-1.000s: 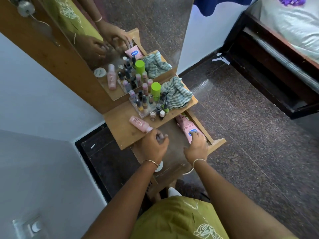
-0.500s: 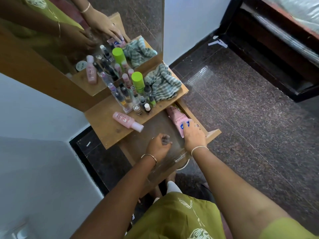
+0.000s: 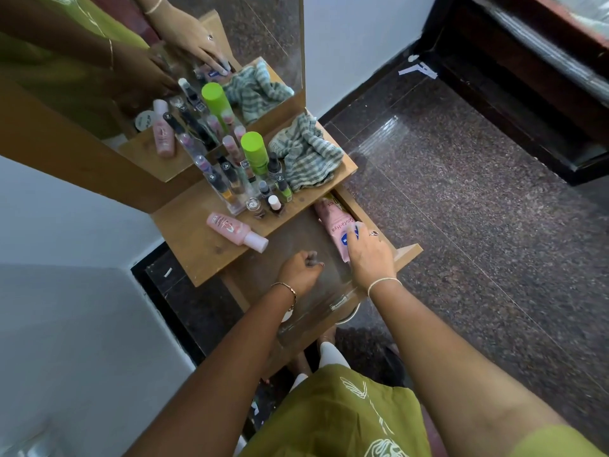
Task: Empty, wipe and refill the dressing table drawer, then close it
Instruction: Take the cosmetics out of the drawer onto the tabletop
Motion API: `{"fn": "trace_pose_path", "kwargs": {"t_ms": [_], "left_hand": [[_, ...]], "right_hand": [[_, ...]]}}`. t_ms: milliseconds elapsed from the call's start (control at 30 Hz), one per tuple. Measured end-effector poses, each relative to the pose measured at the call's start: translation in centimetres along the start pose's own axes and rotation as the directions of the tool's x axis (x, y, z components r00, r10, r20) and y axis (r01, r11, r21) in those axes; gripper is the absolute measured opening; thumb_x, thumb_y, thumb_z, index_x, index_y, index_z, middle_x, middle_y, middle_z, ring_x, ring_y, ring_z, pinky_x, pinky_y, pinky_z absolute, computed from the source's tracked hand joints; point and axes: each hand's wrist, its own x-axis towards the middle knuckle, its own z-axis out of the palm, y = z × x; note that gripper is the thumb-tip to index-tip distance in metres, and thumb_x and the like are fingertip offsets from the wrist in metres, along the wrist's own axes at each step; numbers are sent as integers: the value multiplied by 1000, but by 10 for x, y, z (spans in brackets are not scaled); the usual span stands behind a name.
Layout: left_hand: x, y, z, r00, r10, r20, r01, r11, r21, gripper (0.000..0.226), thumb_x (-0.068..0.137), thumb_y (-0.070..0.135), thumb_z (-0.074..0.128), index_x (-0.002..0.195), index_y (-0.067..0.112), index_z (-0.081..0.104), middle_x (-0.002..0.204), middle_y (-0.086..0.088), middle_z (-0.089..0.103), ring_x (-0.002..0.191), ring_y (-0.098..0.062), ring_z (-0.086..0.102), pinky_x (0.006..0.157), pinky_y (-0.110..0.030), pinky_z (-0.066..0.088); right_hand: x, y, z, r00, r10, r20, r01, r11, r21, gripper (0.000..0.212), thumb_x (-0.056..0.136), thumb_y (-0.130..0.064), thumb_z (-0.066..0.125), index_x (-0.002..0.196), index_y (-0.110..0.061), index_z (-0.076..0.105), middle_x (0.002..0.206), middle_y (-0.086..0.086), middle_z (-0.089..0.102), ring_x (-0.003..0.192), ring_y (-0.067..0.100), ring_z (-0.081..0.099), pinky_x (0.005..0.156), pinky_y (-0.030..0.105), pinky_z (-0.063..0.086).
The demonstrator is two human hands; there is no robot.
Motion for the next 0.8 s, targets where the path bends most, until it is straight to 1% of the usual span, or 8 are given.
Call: {"fn": "trace_pose_path", "kwargs": {"t_ms": [167,267,333,433,500,600,733,800], "left_hand": [[6,15,7,997,-76,11,76,986,-150,38,93,17,57,127,2,51,120,-17,60,113,-28,58,103,-42,44],[9,25,10,998,-62,30,66,981,-185,11,94,20,55,101,14,62,98,-7,62,92,-21,59,92,-38,49],[11,29,10,998,-42,39,49,978,-203,17,93,20,55,104,11,65,94,-4,64,86,-18,59,84,-34,50],[12,33,8,999,-51,-6,48,974,-221,29,90,14,60,116,3,62,107,-14,68,96,-28,66,90,-38,53],[10,34,6,997,-71,-15,64,963,-260,29,88,8,62,115,-1,61,106,-17,68,84,-25,68,75,-27,57],[2,33,-2,996,-86,0,83,961,-265,26,88,4,62,113,-4,61,93,-15,65,57,-7,61,45,-10,46],[-18,33,-13,993,-103,61,116,955,-271,25,88,7,63,111,-1,61,94,-15,65,58,-6,60,46,-12,45],[-29,32,-19,991,-87,102,113,954,-279,26,87,7,64,111,-2,61,93,-14,65,53,-4,61,47,-13,45]], "right_hand": [[-16,2,10,995,100,-24,-93,974,204,56,94,-33,53,142,-14,31,141,9,37,115,27,51,91,36,47],[-20,-6,9,981,194,4,-178,892,416,58,93,-36,54,144,-19,31,146,10,34,120,30,50,94,42,44],[-18,-13,5,980,194,34,-185,843,505,59,93,-33,57,144,-19,32,148,10,33,126,29,46,99,42,41],[-13,-20,-1,981,191,29,-168,766,621,63,86,-14,63,143,-17,37,142,6,43,128,25,43,104,36,37],[-12,-22,-7,972,230,53,-200,683,702,63,81,-4,60,140,-18,42,136,4,50,124,21,47,103,34,40],[-17,-26,-16,937,323,137,-287,482,828,55,84,-5,57,136,-21,48,128,1,59,115,16,55,97,34,48],[-23,-30,-23,822,425,379,-432,31,901,42,91,-9,50,132,-15,54,124,4,63,113,19,60,99,43,49],[-26,-29,-29,787,421,451,-461,-85,883,35,94,-13,47,126,-9,59,120,12,65,110,24,62,97,44,50]]}}
